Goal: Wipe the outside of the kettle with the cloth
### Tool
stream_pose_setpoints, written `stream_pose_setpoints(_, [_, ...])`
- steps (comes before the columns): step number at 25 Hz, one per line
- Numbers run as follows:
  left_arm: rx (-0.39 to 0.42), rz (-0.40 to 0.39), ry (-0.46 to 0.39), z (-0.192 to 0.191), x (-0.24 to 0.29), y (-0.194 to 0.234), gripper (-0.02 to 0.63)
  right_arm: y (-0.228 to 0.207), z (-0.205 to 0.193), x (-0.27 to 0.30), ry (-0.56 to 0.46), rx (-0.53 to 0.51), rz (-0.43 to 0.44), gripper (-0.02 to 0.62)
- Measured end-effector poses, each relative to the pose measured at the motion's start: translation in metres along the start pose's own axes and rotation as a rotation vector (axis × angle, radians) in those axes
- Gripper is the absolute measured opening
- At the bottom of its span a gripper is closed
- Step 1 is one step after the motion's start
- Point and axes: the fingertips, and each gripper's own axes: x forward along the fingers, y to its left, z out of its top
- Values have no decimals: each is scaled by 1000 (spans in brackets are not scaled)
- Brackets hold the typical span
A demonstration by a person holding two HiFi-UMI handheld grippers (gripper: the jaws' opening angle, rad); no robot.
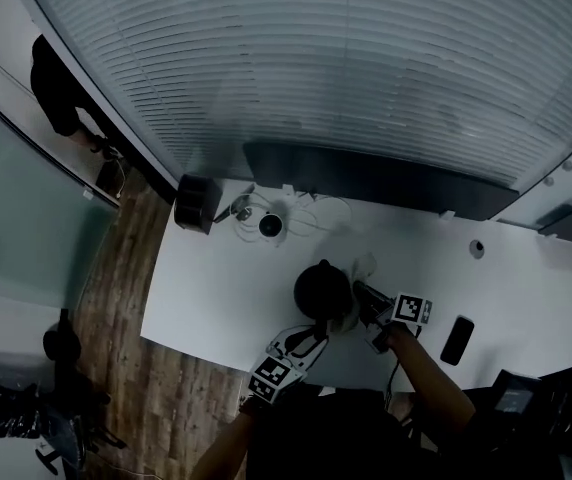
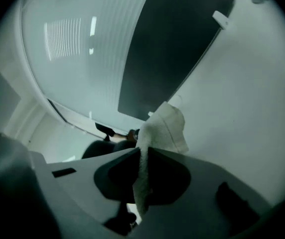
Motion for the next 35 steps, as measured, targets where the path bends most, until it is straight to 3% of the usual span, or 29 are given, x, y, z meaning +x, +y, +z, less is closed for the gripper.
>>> stream_pose_setpoints(2, [-12,5,-12,0,-8,4,120,1,-1,5,25,16,1,35])
stream_pose_setpoints(4, [-26,15,-19,-1,-17,11,120,35,9,9,25,32,112,35])
stream_pose_setpoints(6, [-20,29,-15,-2,-25,17,120,81,15,19,73,-36,237,35])
stream_pose_setpoints(8, [-1,53,-1,-5,-34,25,120,99,11,34,152,-103,280,35])
stream_pose_setpoints(12, [50,144,21,-9,-49,40,117,58,6,44,188,5,238,35])
stream_pose_setpoints(15, [140,185,52,-10,-50,45,114,4,-6,27,223,2,75,35])
stream_pose_setpoints(16, [168,198,55,-8,-51,49,114,-1,-9,24,232,23,67,35])
stream_pose_setpoints(18, [234,233,65,-6,-58,60,114,15,-11,29,248,34,121,35])
stream_pose_setpoints(22, [344,253,41,-7,-71,87,114,95,0,46,282,-69,329,35])
stream_pose_setpoints(24, [352,273,20,-4,-75,100,114,102,-6,56,334,-104,339,35])
stream_pose_setpoints(26, [376,288,13,-2,-75,110,114,78,-11,62,347,-56,302,35])
stream_pose_setpoints(29, [449,279,12,4,-69,116,114,6,-25,56,354,-22,74,35])
stream_pose_setpoints(30, [470,270,11,6,-67,118,114,-2,-30,57,353,-15,66,35])
stream_pose_setpoints(35, [486,184,-12,6,-71,129,114,76,-22,59,337,-49,315,35])
